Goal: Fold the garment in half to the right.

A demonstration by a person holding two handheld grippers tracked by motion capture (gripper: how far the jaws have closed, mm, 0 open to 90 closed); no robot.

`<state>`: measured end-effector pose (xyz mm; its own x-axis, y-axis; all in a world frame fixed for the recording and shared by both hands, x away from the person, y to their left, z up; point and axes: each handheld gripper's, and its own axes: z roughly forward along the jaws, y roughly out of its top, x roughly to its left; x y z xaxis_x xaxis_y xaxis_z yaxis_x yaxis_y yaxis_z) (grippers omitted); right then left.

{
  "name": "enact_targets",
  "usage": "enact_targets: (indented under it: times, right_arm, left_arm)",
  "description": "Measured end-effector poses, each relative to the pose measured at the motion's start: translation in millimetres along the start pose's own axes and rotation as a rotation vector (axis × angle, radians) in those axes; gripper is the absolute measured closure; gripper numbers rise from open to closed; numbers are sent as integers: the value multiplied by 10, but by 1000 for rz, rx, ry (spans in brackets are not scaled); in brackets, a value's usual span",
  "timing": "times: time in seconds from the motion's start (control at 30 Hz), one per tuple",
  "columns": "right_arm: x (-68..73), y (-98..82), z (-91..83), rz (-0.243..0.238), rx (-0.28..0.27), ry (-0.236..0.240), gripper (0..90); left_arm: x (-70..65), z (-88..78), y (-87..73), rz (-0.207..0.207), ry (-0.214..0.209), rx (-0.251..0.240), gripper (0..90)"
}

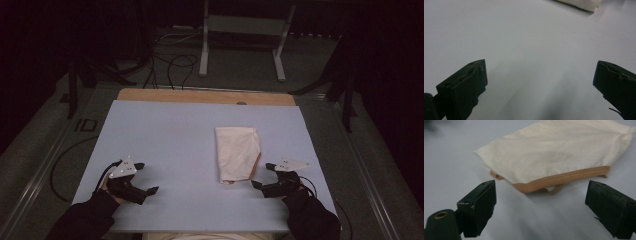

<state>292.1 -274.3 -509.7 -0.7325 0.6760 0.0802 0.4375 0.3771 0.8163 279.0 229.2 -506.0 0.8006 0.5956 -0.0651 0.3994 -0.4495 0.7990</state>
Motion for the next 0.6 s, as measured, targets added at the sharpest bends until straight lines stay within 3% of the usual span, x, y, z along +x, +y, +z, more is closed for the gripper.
enact_targets:
  times: [0.13, 0.33, 0.6]
  right_arm:
    - [-14, 23, 7, 2, -23, -9, 101]
    - [-6, 13, 77, -3, 9, -2, 101]
    - [-35, 5, 73, 8, 11, -3, 101]
  left_arm:
    - [2, -3, -3, 3, 0, 3, 1]
    - [-9, 1, -5, 9, -3, 4, 1]
    - [-16, -4, 3, 11, -2, 0, 1]
